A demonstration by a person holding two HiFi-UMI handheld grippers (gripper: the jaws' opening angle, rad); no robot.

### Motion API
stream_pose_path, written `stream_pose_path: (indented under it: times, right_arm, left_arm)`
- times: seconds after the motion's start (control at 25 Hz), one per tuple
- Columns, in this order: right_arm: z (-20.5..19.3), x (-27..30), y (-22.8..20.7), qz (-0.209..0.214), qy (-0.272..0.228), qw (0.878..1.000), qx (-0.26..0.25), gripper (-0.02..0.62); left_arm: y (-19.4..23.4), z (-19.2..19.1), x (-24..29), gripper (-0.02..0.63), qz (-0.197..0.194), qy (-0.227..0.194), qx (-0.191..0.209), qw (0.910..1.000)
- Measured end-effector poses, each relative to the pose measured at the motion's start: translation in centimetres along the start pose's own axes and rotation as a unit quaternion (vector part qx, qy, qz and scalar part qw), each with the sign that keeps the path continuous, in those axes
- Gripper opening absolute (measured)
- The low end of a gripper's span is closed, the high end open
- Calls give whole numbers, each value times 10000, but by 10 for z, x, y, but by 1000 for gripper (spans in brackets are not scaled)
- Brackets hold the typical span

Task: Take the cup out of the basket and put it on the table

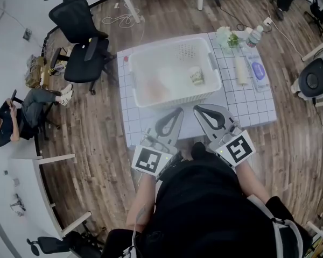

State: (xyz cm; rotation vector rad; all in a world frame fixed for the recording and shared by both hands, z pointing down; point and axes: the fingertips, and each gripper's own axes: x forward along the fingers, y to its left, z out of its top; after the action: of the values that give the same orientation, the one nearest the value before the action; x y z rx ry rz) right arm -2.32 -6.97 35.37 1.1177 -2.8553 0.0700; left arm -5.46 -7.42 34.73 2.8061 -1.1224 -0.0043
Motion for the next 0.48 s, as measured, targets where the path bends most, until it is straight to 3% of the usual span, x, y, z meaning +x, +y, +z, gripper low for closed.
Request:
stream_pose_path:
  times: [0.16, 0.48]
  right_arm:
    - [0, 2, -20, 38, -32, 10000, -1, 15]
    - [-5, 0, -50, 169, -51, 9998, -75, 15]
  left_arm:
    - [9, -9, 23, 9, 25, 361, 85, 9993]
    - [16, -25, 58, 9, 67, 628, 92, 9980]
